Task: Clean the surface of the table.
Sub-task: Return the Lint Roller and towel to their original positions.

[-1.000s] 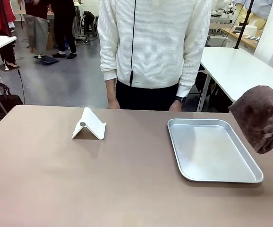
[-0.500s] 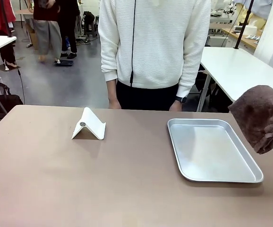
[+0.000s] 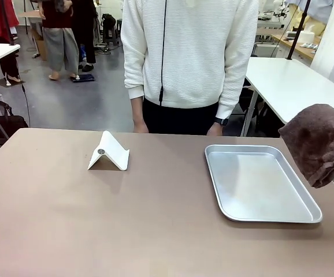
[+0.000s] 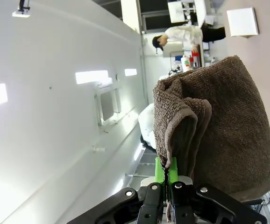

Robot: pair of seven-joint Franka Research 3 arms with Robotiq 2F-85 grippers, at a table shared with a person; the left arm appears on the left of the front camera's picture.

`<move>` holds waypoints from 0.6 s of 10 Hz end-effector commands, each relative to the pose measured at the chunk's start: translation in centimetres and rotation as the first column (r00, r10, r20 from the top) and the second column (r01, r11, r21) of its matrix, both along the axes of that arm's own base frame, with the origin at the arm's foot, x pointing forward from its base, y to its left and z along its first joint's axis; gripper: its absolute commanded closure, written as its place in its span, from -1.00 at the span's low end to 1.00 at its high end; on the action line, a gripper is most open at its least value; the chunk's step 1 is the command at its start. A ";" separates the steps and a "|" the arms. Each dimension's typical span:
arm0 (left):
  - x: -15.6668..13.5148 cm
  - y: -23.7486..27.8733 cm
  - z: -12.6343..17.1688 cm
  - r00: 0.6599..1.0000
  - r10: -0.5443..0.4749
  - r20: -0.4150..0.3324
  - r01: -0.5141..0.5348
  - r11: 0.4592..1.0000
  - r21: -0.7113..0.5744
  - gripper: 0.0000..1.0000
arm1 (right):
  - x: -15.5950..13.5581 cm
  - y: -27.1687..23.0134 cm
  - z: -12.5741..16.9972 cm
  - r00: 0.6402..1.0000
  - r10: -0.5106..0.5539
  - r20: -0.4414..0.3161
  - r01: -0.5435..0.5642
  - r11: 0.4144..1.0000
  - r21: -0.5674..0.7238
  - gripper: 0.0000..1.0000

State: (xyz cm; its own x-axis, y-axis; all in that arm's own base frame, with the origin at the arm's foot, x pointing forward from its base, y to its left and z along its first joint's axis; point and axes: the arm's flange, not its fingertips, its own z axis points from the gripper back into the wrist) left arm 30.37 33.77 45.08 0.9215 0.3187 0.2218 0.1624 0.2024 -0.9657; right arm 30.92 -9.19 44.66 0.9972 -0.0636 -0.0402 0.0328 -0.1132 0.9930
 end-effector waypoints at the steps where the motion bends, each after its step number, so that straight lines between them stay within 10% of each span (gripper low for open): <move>1: -0.2 -0.1 0.4 1.000 0.000 -0.010 0.000 1.000 -0.004 0.59 | -0.2 0.0 0.4 1.000 0.008 0.001 -0.008 1.000 0.008 0.95; 6: 0.9 -8.7 6.8 0.982 -0.147 0.121 0.138 0.987 0.079 0.59 | 4.6 6.0 2.3 0.998 -0.060 0.017 0.062 0.990 -0.130 0.95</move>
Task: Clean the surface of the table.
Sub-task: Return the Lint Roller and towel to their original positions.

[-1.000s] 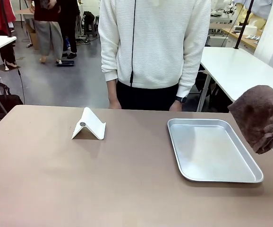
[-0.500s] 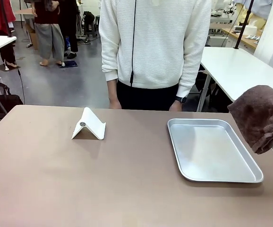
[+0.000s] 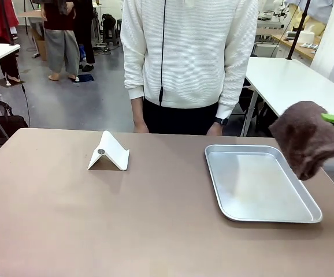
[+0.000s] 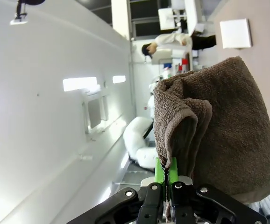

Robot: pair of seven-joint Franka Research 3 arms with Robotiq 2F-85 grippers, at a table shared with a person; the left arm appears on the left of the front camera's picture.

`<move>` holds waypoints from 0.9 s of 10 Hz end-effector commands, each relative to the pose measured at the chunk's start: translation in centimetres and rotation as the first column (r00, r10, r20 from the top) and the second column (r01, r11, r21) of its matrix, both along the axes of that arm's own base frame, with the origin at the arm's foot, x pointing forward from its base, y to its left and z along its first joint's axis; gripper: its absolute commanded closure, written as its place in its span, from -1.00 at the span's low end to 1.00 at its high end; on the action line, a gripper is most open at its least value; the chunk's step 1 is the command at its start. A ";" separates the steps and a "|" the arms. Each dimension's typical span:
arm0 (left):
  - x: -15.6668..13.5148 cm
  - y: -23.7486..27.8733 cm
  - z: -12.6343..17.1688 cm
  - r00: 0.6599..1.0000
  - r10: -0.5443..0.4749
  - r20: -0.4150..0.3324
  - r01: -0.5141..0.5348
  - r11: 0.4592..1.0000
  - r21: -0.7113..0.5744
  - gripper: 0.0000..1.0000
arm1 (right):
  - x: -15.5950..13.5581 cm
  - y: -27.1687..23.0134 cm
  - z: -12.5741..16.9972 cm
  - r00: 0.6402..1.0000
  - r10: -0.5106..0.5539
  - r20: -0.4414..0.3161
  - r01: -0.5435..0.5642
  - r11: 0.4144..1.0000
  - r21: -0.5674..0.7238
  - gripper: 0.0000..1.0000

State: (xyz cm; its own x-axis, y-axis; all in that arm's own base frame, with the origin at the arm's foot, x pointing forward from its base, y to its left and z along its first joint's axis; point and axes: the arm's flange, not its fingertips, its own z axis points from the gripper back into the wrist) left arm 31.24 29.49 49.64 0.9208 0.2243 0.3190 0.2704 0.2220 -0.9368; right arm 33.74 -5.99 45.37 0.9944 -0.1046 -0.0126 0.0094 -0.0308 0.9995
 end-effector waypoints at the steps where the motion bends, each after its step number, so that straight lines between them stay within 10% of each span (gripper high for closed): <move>1: 0.6 -8.3 3.6 0.990 -0.132 0.044 0.127 0.986 0.106 0.59 | 4.1 6.0 2.2 0.999 -0.051 -0.002 0.051 0.995 -0.089 0.95; 5: 3.1 -23.8 5.7 0.949 -0.309 -0.057 0.302 0.847 0.438 0.59 | 10.1 16.1 1.6 1.000 -0.016 0.021 0.020 0.978 -0.206 0.95; 9: 4.3 -34.4 5.7 0.987 0.098 0.127 -0.146 0.871 0.470 0.59 | 13.9 23.5 -3.4 0.998 -0.055 -0.006 0.051 0.965 -0.259 0.95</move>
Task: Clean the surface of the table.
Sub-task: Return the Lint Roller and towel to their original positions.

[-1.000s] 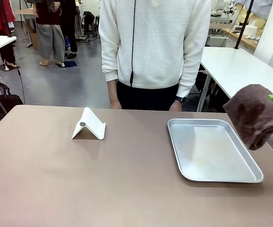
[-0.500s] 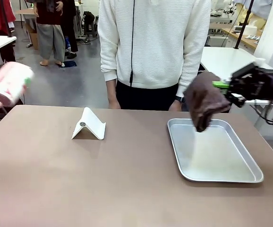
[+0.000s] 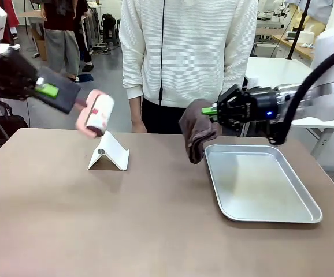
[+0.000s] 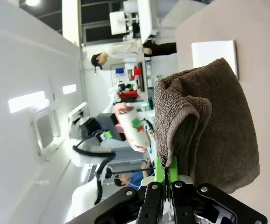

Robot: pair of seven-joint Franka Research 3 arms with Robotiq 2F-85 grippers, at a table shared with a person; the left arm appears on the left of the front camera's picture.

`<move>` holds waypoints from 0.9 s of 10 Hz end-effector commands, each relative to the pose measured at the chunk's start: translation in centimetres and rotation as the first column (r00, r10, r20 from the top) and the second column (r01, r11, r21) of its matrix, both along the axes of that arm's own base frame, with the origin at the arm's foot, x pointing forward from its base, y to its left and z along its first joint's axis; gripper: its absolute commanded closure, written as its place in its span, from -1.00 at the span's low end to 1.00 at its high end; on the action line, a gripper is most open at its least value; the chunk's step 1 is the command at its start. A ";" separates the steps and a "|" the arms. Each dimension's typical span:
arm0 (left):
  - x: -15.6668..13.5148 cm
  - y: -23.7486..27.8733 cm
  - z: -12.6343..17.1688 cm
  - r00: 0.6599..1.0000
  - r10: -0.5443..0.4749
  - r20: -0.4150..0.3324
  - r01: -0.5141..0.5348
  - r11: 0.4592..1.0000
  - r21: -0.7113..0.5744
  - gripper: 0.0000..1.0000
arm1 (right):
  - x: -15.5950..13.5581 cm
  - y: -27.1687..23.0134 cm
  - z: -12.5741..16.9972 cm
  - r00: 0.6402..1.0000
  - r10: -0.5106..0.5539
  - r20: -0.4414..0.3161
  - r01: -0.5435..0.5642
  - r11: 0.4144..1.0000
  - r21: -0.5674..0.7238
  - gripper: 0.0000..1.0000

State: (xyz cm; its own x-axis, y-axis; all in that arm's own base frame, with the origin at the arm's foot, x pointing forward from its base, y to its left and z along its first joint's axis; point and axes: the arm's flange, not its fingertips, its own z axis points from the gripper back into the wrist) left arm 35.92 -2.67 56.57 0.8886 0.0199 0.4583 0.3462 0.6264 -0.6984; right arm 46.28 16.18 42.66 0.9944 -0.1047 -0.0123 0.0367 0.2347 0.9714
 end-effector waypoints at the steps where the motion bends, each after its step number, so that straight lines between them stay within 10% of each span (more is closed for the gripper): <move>1: 0.2 -3.4 -1.9 0.978 0.207 0.038 -0.207 0.978 0.010 0.59 | 1.7 2.7 -2.0 0.997 -0.074 0.009 0.074 0.997 -0.004 0.95; 4: 2.1 -5.0 -4.5 0.973 0.200 -0.111 -0.196 0.979 0.045 0.59 | 1.7 6.8 -4.8 1.000 -0.025 0.011 0.025 1.000 0.013 0.95; 9: 1.9 -5.4 -5.6 0.975 0.203 -0.091 -0.198 0.979 0.054 0.59 | 0.9 6.9 -6.2 0.999 0.006 -0.047 -0.006 1.000 -0.011 0.95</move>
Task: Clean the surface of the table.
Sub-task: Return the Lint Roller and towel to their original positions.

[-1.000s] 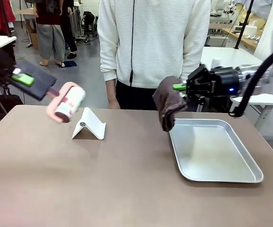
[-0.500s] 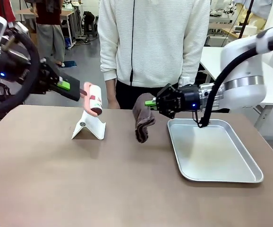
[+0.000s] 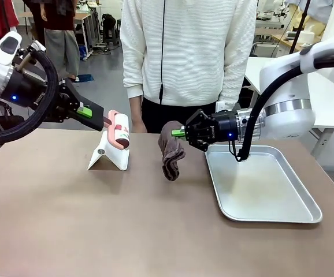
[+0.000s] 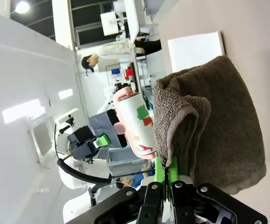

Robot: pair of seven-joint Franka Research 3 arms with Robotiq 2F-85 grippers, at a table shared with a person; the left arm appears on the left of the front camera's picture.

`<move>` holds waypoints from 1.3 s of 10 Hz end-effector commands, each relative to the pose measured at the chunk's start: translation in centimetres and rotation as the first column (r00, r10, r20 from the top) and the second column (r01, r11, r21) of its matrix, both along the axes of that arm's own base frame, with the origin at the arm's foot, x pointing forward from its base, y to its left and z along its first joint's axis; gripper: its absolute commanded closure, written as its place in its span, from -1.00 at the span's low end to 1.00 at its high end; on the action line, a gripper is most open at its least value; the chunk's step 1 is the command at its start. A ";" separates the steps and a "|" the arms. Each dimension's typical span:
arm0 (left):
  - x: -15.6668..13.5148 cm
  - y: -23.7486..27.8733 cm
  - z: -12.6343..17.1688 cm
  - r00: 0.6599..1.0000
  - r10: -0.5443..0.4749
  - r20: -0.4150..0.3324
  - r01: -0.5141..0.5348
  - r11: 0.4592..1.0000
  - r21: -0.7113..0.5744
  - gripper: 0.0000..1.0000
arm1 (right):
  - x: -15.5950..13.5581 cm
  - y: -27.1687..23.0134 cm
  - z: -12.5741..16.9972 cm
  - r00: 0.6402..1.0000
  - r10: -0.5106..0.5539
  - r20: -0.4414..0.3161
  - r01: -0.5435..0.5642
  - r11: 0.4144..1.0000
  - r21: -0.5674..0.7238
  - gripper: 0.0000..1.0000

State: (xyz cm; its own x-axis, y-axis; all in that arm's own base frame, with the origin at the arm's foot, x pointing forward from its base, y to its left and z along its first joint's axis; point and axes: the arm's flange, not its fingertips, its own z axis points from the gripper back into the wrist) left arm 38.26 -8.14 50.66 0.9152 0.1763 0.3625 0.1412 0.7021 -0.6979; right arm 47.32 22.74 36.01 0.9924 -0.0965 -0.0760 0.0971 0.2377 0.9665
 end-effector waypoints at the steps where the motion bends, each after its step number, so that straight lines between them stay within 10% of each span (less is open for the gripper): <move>1: -0.4 0.1 0.3 1.000 0.010 0.013 -0.010 1.000 0.006 0.59 | -0.1 0.3 0.5 1.000 -0.002 0.017 0.002 1.000 -0.009 0.95; 7: 5.2 -4.8 0.7 0.994 -0.025 -0.110 0.045 0.983 0.179 0.59 | -1.2 0.5 -3.2 0.990 0.019 -0.141 -0.010 0.998 0.064 0.95; 13: 10.8 -8.1 -1.7 0.988 0.003 -0.156 0.050 0.941 0.334 0.59 | -0.8 -1.6 -4.7 0.986 -0.108 -0.128 0.081 0.976 -0.203 0.95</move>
State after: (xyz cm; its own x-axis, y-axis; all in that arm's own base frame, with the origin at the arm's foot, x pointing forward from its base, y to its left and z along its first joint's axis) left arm 48.60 -15.72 48.32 0.9671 0.0296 0.2528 0.0914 0.8865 -0.4537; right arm 46.47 20.73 30.34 0.9670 -0.1760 -0.1845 0.2370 0.3533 0.9050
